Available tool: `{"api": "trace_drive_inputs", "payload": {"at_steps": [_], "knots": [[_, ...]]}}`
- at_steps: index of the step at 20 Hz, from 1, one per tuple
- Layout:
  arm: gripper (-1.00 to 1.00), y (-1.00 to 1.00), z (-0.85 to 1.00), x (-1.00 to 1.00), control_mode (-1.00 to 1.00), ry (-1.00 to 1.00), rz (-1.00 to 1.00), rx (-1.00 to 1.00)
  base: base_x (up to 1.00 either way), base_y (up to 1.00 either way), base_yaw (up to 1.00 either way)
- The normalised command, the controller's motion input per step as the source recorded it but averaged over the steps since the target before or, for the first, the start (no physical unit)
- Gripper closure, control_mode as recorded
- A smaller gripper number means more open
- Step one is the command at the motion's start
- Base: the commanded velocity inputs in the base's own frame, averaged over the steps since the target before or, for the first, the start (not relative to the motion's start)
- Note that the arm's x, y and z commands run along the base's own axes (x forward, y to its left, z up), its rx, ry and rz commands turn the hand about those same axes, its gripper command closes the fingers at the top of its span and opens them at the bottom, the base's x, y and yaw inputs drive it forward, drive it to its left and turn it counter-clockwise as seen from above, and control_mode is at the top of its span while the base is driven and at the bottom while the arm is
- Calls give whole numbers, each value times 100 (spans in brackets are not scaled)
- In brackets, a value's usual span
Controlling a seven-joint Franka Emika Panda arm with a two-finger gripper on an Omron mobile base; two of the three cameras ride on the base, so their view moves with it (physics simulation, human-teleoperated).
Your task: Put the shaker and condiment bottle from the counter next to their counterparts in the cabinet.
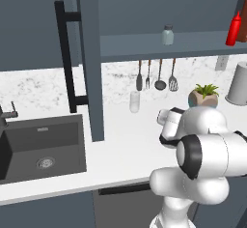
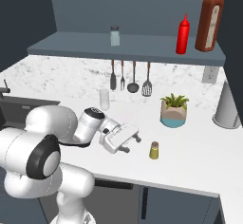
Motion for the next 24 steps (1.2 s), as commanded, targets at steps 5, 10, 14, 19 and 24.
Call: {"api": "trace_drive_inputs", "payload": {"at_steps": [5,10,14,19,24], "knots": [[-100,0,-27,17,-100,-4,0,0,0,0,0],[-100,-2,-30,26,-100,-4,0,0,0,0,0],[-100,-1,-25,29,-100,-5,0,0,0,0,0],[-100,-3,-25,25,-100,-5,0,0,0,0,0],[-100,-27,-42,12,-100,-9,0,0,0,0,0]]}}
